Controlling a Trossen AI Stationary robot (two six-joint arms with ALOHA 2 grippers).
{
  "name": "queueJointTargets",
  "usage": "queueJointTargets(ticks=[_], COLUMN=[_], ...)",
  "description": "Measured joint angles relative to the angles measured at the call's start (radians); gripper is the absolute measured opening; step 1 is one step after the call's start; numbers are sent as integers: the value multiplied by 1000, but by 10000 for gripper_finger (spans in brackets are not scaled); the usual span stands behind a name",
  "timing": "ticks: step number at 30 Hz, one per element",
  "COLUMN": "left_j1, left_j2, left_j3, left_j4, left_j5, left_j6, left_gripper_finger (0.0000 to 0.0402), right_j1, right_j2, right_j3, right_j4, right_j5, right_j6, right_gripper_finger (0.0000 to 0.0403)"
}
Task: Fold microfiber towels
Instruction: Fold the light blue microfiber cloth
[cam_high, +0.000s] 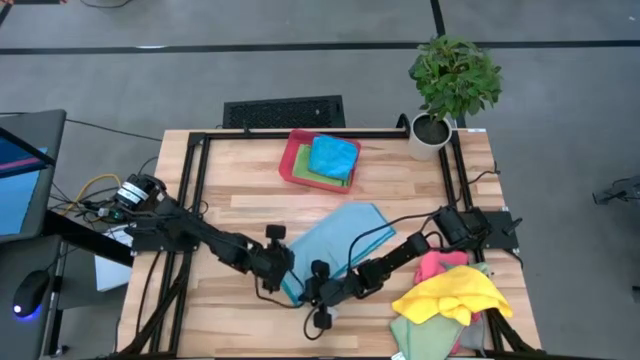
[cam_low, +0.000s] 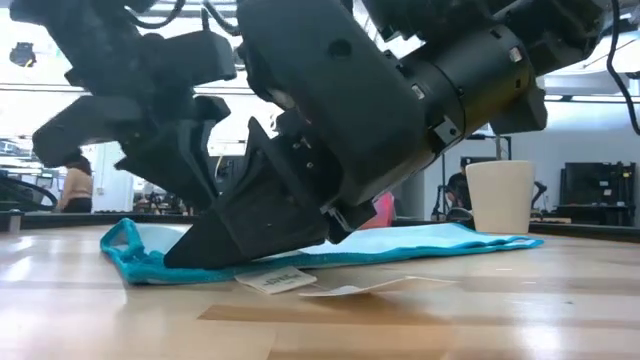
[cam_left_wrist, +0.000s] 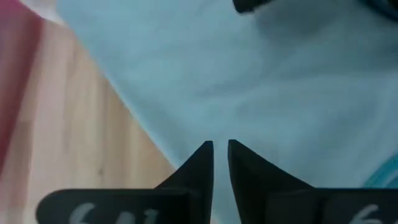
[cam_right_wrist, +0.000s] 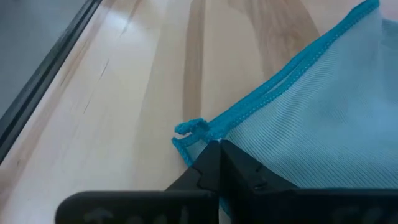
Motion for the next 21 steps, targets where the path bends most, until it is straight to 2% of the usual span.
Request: queueJointTargets(ticks=[3,10,21], left_j1=[-2,-6,-53], left_j2=[12,63,114], left_j3=[0,1,2], left_j4=[30,63,159], left_j5=[76,140,140], left_j6=[1,-31,-156], left_gripper_finger=[22,3,0], right_j1=[9,41,117], right_j2=[-1,-1,-30], right_j3=[0,0,-4], right_j4=[-12,-17,-34], right_j5=[0,-5,-27], right_j6=[1,-6,-17], right_gripper_finger=[36,40,74])
